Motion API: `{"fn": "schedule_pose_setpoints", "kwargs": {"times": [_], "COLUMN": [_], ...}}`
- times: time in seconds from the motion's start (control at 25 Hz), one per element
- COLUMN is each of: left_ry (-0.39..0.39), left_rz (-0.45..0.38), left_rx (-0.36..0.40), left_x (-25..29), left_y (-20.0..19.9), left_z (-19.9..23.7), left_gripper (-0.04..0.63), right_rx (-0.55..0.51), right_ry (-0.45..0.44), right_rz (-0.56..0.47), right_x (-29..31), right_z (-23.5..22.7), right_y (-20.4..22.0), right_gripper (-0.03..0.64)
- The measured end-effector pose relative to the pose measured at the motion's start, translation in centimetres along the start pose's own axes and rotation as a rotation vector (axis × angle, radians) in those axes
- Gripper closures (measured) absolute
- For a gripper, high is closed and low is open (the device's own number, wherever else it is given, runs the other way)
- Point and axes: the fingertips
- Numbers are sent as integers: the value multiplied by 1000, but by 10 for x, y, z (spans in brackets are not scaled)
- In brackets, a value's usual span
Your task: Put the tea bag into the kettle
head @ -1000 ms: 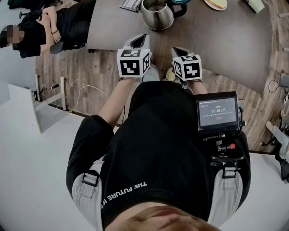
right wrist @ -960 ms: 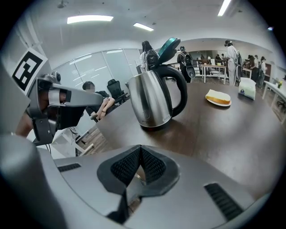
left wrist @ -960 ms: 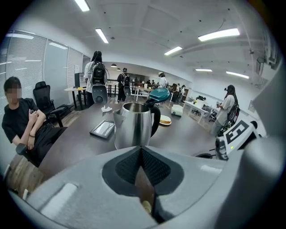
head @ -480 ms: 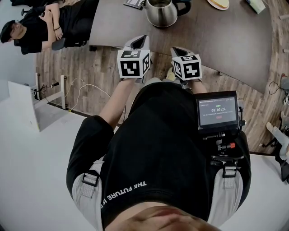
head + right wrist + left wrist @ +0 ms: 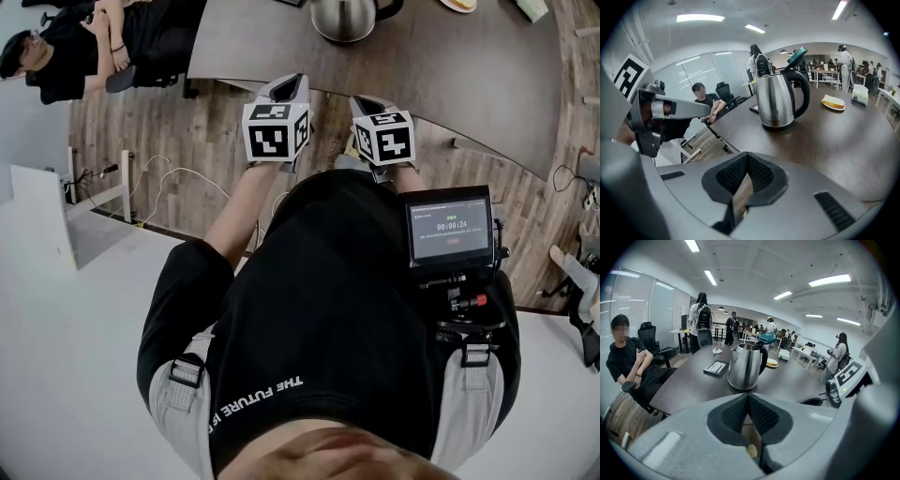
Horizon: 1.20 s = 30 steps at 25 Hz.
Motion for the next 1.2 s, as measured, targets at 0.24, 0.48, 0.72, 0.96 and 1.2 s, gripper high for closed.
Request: {"fn": "schedule_pose_setpoints", "kwargs": {"times": [0.24,0.48,0.72,0.96,1.2], "left_ry": [5,10,22,32,43], "left_rz": [-19,-41,-54,-31,-23], "left_rx": [-18,-37,-54,-75,-64], "left_x": [-38,-73,-118,-124,-126], "left_y": [25,52,86,109,117], "left_z": [15,24,12,11,-5], "left_gripper": [591,591,591,591,591], "right_rx": [-22,-44,-68,-52,-46], "right_ry": [18,35,68,97,94], "right_rz": [-5,-4,-11,-7,-9], "right_x": [-7,-16,-51,-56,-63], "right_z": [40,72,99,105,101], "right_y": [21,44,74,92,102], "right_gripper": [611,611,610,610,611]}}
Point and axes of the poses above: the fingertips, and each gripper's own axes: x forward along the fingers, z to its left, y out of its underside, and after that the axes turned 12 degrees about -y, right-handed
